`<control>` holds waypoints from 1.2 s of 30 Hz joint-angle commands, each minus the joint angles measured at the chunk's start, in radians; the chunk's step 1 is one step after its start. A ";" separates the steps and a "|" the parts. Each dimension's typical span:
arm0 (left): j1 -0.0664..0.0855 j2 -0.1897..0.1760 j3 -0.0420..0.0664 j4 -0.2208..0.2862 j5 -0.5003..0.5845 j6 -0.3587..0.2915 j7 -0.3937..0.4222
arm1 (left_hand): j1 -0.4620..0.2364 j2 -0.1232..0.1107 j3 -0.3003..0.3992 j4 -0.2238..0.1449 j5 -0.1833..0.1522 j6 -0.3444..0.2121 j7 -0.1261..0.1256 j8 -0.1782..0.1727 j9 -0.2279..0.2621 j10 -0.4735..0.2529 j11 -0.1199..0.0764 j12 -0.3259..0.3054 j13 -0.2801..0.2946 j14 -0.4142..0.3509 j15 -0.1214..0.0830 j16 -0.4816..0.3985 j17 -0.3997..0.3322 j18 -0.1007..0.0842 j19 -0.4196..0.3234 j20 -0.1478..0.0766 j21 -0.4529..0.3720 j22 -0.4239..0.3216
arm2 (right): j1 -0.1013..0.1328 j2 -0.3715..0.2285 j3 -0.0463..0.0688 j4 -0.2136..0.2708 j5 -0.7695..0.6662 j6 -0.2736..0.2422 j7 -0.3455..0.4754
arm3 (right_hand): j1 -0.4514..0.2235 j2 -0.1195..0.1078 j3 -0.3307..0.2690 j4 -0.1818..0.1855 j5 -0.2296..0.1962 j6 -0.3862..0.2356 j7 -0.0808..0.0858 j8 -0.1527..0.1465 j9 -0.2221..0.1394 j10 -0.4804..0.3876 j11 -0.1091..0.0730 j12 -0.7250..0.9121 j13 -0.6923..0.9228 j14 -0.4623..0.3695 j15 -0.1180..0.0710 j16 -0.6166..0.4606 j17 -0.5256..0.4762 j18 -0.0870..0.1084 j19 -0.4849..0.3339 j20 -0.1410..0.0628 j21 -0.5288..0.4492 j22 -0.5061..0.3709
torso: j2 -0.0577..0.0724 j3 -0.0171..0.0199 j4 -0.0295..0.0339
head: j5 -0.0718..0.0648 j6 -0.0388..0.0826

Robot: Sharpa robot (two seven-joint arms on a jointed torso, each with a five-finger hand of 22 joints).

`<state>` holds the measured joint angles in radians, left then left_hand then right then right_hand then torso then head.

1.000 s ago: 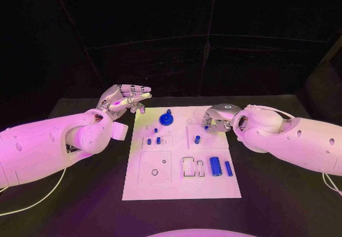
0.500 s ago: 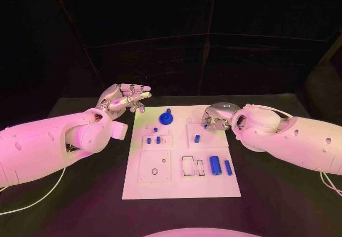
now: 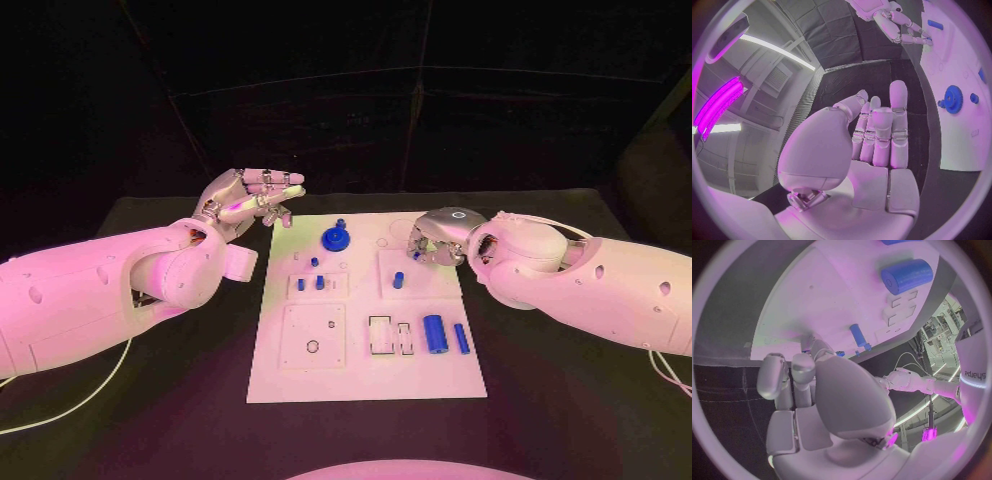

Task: Assemble the parts on the task board

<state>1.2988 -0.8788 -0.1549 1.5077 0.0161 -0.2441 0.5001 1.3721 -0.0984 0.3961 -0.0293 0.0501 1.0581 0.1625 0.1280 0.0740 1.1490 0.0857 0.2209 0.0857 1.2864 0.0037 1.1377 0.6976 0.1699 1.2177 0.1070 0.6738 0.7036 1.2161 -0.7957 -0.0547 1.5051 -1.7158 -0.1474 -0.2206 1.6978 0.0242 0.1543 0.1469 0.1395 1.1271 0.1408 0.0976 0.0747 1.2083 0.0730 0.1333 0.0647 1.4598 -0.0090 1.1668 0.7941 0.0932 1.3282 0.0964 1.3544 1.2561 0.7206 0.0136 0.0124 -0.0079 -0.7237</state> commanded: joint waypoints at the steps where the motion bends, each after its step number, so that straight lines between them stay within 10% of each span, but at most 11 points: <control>1: 0.001 0.000 0.001 -0.005 0.004 0.015 0.001 | -0.004 0.004 -0.005 -0.003 0.003 0.000 0.002 0.004 0.000 0.001 0.003 0.007 0.001 -0.006 0.002 -0.005 -0.001 0.014 -0.007 0.000 -0.005 -0.001 | -0.002 -0.008 -0.002 0.019 -0.013 -0.052 0.001 | -0.032 -0.010 0.041 -0.009 -0.005 0.007 0.000 -0.008 -0.002 0.009 -0.001 -0.013 0.002 -0.004 -0.004 0.004 0.003 -0.015 0.007 0.001 0.008 0.003 | 0.000 0.0002 -0.0002 | 0.002 0.000; 17: 0.001 0.000 0.001 -0.037 0.004 0.017 -0.004 | -0.005 0.003 -0.007 -0.005 0.002 -0.005 0.004 0.003 0.000 -0.004 0.005 0.008 0.001 -0.007 0.003 -0.006 -0.004 0.013 -0.006 0.000 -0.007 -0.002 | -0.001 -0.063 0.000 0.092 0.002 -0.155 0.001 | -0.122 -0.057 0.171 -0.055 -0.013 0.015 0.002 -0.022 -0.002 0.023 0.000 -0.043 0.004 -0.005 -0.001 0.009 0.006 -0.016 0.011 0.003 0.011 0.011 | 0.000 -0.0007 0.0000 | 0.001 0.003; 36: 0.001 0.005 0.001 -0.047 0.004 0.016 -0.005 | -0.007 0.003 -0.009 -0.005 0.002 -0.007 0.005 0.003 -0.001 -0.008 0.007 0.009 0.001 -0.008 0.004 -0.006 -0.006 0.013 -0.006 0.000 -0.008 -0.004 | 0.001 -0.078 0.020 0.306 0.074 -0.161 0.010 | -0.138 -0.069 0.195 -0.069 -0.011 0.017 0.003 -0.024 -0.002 0.025 0.000 -0.047 0.004 -0.003 0.000 0.013 0.012 -0.018 0.016 0.003 0.016 0.018 | 0.000 -0.0020 0.0019 | 0.025 0.000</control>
<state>1.2987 -0.8755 -0.1550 1.4599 0.0170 -0.2387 0.4914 1.3722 -0.0985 0.3933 -0.0320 0.0501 1.0542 0.1662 0.1280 0.0739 1.1452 0.0895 0.2246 0.0855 1.2828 0.0074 1.1377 0.6922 0.1696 1.2177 0.1070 0.6703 0.7015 1.2153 -0.8793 -0.0357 1.8047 -1.6640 -0.2957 -0.2212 1.5692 -0.0407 0.3432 0.0787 0.1278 1.1388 0.1423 0.0747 0.0721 1.2258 0.0733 0.0907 0.0672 1.4597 -0.0090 1.1754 0.8056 0.0931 1.3388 0.0998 1.3668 1.2731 0.7199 0.0121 0.0132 0.0089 -0.7202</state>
